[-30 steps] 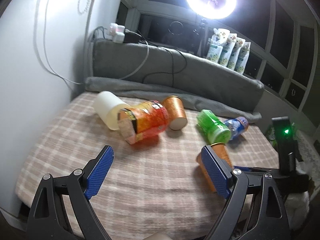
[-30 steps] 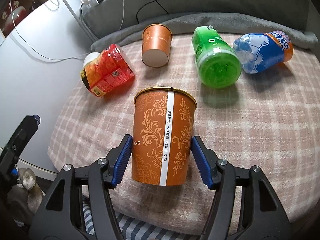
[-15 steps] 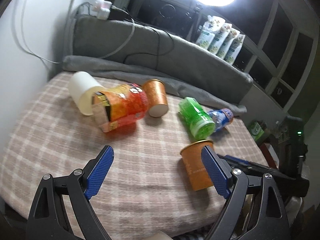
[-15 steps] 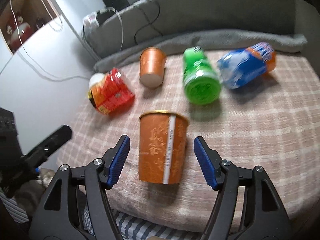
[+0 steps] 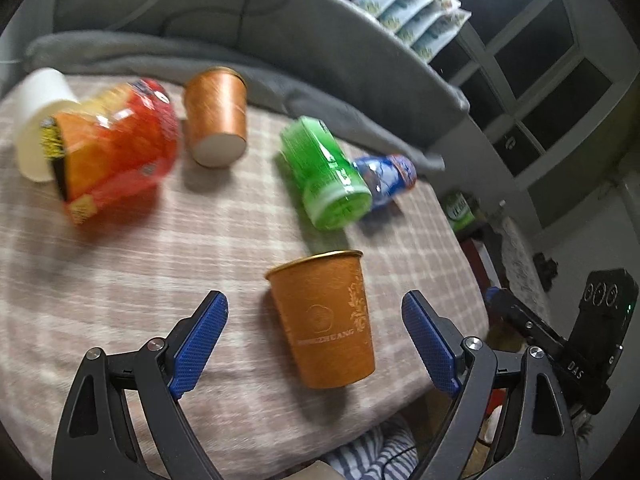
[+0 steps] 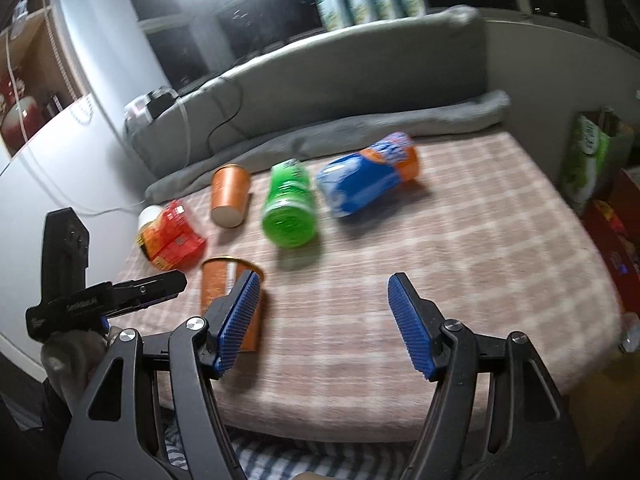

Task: Flip cup upright
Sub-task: 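Close the left tool on the upright orange cup while the right tool releases it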

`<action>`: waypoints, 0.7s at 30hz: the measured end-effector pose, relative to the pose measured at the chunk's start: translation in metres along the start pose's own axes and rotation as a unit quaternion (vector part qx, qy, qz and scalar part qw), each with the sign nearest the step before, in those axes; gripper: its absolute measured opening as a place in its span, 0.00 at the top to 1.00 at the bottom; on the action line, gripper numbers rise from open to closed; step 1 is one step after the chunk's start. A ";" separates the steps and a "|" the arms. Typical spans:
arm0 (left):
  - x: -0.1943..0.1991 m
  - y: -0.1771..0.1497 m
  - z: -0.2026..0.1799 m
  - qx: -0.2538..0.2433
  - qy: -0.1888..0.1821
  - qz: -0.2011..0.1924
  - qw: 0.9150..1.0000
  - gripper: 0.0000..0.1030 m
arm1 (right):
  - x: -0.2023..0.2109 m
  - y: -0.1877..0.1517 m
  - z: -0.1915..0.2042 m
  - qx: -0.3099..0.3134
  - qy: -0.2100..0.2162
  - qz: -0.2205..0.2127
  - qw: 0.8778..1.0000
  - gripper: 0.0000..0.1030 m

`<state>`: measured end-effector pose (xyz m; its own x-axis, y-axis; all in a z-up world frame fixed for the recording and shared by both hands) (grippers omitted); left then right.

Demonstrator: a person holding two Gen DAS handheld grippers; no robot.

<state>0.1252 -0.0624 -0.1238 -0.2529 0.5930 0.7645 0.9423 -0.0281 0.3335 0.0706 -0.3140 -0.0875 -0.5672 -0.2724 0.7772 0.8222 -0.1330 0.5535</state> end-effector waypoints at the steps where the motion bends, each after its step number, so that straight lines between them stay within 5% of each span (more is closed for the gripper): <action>1: -0.006 0.002 0.000 0.002 -0.004 0.011 1.000 0.14 | 0.003 -0.002 -0.005 -0.006 -0.005 -0.003 1.000 0.32; 21: -0.047 0.022 0.007 0.015 -0.014 0.076 0.997 0.18 | 0.008 -0.015 -0.043 -0.043 -0.035 -0.009 0.998 0.32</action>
Point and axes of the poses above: each gripper's, at about its wrist camera, not at the fingertips, and x roughly against the way its jaws point, z to its left, y to its top, the point moved 5 cm from there along -x, roughly the way its jaws point, and after that the axes turned 12 degrees about z, right-handed, at the moved point
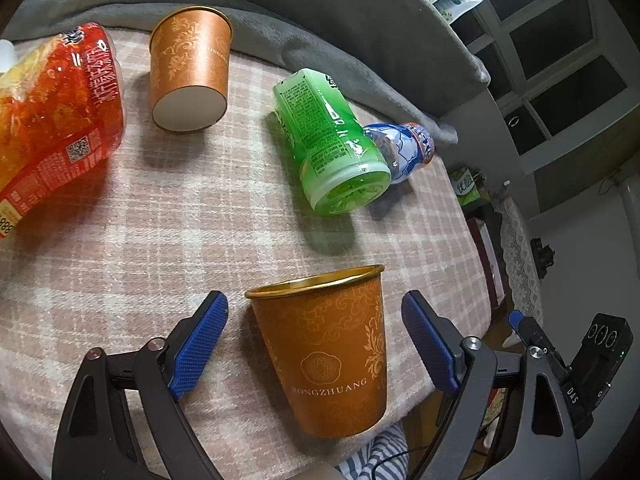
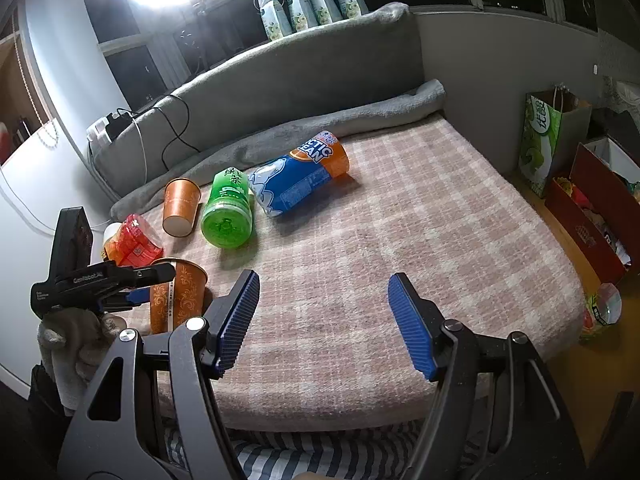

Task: Flip cup upright
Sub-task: 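Close the left tool on the upright orange cup while the right tool releases it, then carry the upright orange cup in the left tool down toward the table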

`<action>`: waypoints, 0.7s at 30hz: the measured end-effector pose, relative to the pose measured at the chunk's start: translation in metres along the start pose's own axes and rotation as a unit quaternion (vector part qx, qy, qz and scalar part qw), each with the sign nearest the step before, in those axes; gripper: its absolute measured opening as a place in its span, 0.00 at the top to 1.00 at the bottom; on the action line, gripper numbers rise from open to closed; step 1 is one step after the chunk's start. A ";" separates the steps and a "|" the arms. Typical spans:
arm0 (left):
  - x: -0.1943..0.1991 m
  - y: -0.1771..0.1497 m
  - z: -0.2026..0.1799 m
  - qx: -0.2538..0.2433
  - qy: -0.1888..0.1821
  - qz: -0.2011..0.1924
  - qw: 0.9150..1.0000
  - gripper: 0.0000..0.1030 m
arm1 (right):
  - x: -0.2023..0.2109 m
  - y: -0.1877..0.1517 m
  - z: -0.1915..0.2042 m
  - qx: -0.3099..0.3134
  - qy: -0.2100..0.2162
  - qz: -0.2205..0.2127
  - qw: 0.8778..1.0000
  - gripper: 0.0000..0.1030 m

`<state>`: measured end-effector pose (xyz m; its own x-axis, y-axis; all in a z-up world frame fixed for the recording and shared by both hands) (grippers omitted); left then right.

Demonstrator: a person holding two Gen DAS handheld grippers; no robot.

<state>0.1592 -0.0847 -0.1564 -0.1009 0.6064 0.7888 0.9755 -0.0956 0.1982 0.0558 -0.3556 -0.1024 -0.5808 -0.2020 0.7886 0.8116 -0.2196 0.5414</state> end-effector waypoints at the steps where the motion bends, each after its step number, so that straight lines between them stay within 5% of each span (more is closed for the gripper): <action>1: -0.001 0.001 0.000 0.000 0.001 0.002 1.000 0.19 | -0.001 0.000 0.000 0.000 0.000 0.000 1.000 0.32; 5: -0.003 0.002 0.001 -0.001 0.002 0.003 1.000 0.30 | -0.001 -0.001 0.000 -0.001 -0.005 0.000 1.000 0.32; 13: 0.000 0.002 -0.004 -0.011 0.009 -0.009 1.000 0.30 | -0.002 -0.002 -0.002 0.000 -0.006 0.001 1.000 0.32; 21: 0.023 0.000 -0.022 -0.052 0.052 -0.066 0.995 0.30 | -0.004 -0.004 0.000 0.000 -0.004 0.004 1.000 0.32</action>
Point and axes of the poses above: each gripper's, at about its wrist camera, not at the fingertips, and x roughly against the way its jaws point, z to its left, y to its top, the point moved 5 cm from there along -x, roughly the way its jaws point, and after that the axes turned 12 degrees about z, right-handed, at the moved point
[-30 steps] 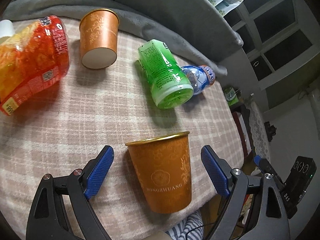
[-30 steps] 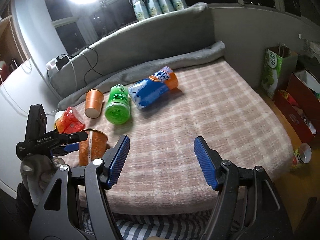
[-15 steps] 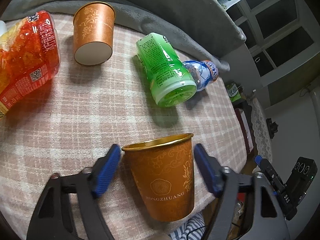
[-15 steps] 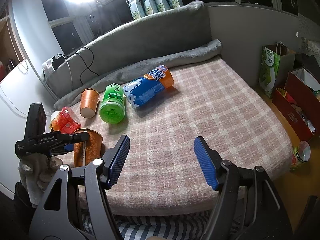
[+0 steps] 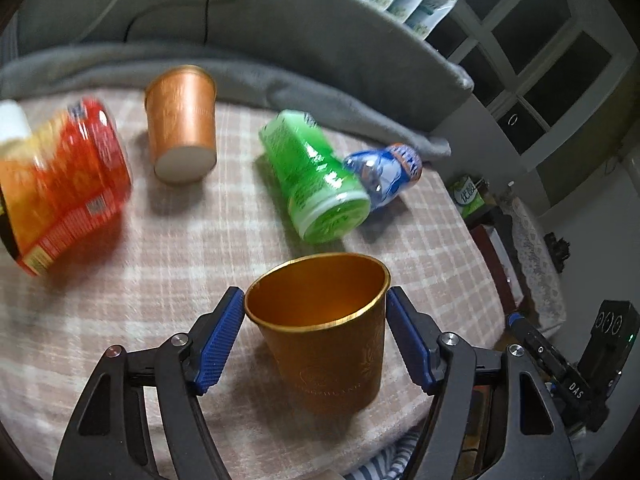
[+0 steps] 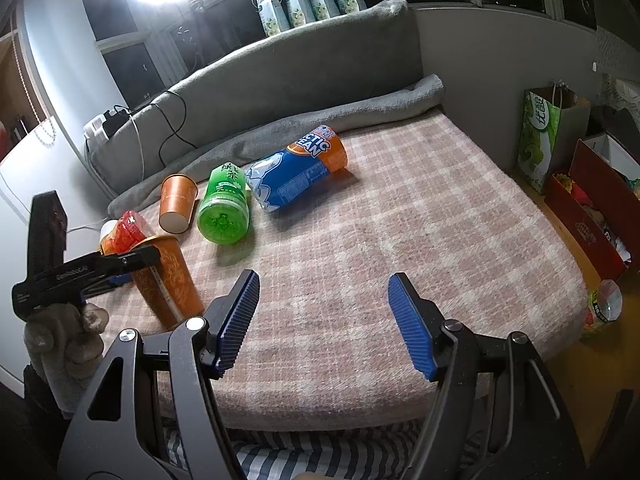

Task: Flip cup upright
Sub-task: 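Carry the upright orange cup in the left tool down toward the table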

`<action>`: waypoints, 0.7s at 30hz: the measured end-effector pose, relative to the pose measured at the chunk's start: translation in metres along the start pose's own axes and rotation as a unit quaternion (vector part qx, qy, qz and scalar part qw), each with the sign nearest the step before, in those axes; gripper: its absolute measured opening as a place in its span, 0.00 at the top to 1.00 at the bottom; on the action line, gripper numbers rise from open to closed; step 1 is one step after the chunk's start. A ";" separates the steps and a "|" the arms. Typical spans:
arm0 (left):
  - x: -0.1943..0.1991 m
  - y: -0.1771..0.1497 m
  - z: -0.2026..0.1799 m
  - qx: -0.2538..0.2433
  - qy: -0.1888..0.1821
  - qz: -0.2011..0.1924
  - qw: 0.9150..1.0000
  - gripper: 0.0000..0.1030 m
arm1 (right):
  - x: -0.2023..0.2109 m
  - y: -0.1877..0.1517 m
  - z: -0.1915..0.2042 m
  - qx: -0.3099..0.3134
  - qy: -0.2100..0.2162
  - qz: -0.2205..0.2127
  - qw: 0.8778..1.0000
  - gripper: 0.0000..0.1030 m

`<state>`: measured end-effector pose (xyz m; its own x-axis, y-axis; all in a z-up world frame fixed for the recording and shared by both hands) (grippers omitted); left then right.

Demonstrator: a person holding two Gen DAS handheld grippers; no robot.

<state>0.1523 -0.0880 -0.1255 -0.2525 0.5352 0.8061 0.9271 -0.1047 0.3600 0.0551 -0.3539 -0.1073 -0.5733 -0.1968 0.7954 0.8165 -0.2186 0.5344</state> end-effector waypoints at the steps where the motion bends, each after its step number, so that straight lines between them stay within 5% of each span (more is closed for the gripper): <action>1: 0.002 0.001 -0.004 -0.008 0.008 -0.009 1.000 0.30 | 0.000 0.000 0.000 0.000 0.000 0.000 1.000 0.32; 11: 0.005 0.005 -0.030 -0.075 0.094 -0.070 0.990 0.30 | -0.001 -0.002 0.000 -0.002 0.000 0.001 1.000 0.32; 21: -0.007 0.004 -0.049 -0.120 0.142 -0.077 0.980 0.30 | 0.000 -0.004 -0.005 -0.009 0.002 0.000 1.000 0.32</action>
Point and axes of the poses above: each gripper's, at about its wrist camera, not at the fingertips, and x roughly against the way its jaws point, z to its left, y to its top, the point moved 5 cm from there along -x, roughly the way its jaws point, and after that the axes turned 12 degrees about z, right-handed, at the moved point
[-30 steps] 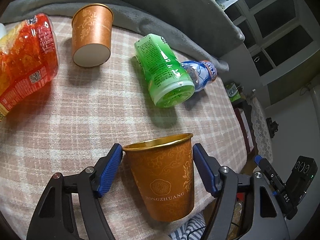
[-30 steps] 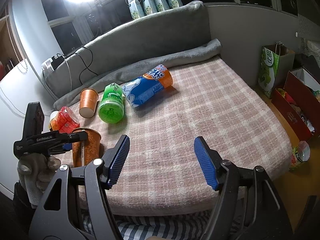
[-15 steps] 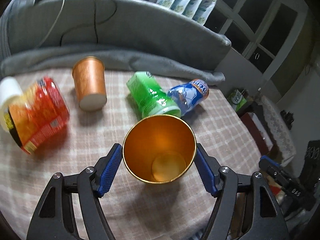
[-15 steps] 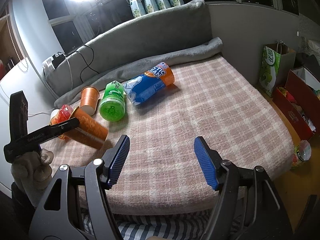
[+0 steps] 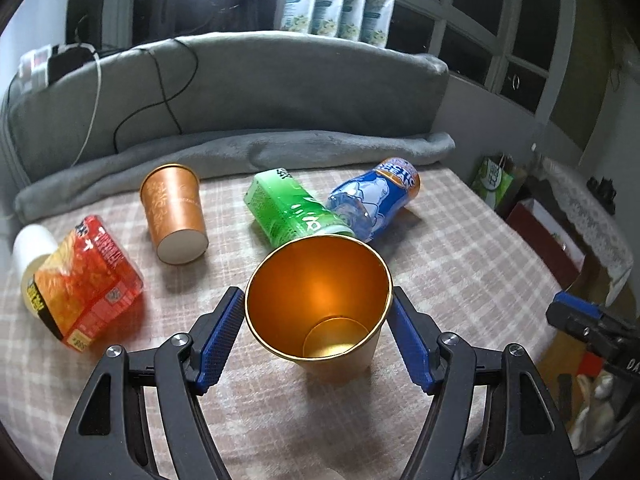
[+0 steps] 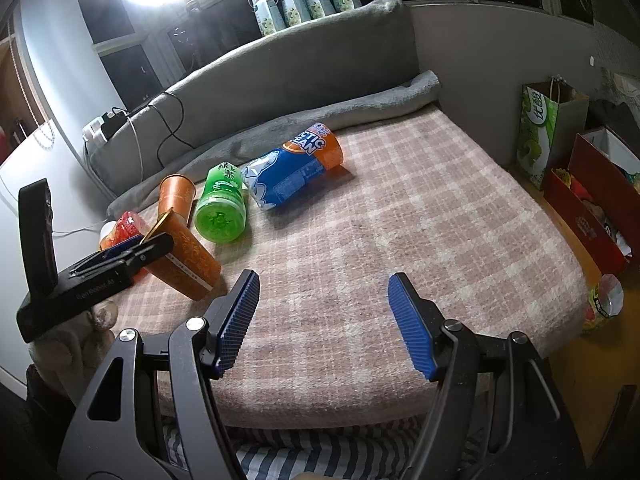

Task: Flip cup upright
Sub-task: 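Carry the upright orange cup in the left tool down toward the table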

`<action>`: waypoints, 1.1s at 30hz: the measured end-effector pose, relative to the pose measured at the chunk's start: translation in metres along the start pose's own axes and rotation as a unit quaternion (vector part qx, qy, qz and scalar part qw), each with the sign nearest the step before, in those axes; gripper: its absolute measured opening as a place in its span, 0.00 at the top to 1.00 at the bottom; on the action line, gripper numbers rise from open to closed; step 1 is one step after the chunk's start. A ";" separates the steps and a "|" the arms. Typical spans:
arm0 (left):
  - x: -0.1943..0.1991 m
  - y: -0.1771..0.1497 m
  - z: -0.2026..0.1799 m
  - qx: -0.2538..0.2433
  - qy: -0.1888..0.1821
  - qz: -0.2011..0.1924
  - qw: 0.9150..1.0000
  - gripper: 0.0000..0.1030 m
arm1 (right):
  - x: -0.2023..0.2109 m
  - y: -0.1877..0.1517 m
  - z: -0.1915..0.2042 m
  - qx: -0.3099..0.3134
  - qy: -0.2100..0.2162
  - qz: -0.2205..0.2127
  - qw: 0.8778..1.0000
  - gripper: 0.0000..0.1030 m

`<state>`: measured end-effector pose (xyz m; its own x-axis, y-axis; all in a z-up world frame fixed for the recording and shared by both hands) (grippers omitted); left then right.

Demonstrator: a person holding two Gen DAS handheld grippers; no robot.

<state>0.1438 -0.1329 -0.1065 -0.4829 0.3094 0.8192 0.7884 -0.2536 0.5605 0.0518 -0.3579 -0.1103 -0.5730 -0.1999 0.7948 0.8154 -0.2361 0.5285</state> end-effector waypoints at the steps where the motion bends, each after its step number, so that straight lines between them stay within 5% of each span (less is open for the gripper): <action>1: -0.002 0.000 -0.003 -0.006 0.003 0.001 1.000 0.30 | 0.000 0.000 0.000 0.000 0.000 0.000 1.000 0.32; 33: -0.013 -0.005 -0.038 -0.058 0.026 -0.001 0.998 0.31 | 0.006 0.003 -0.011 -0.008 -0.004 -0.004 1.000 0.32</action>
<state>0.1322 -0.1703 -0.1152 -0.5059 0.2629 0.8216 0.7393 -0.3585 0.5700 0.0496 -0.3703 -0.1078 -0.5792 -0.1907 0.7926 0.8091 -0.2527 0.5305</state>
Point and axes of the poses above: each gripper's, at about its wrist camera, not at the fingertips, and x roughly against the way its jaws point, z to its left, y to its top, the point moved 5 cm from there along -x, roughly the way its jaws point, and after that the axes turned 12 degrees about z, right-handed, at the moved point
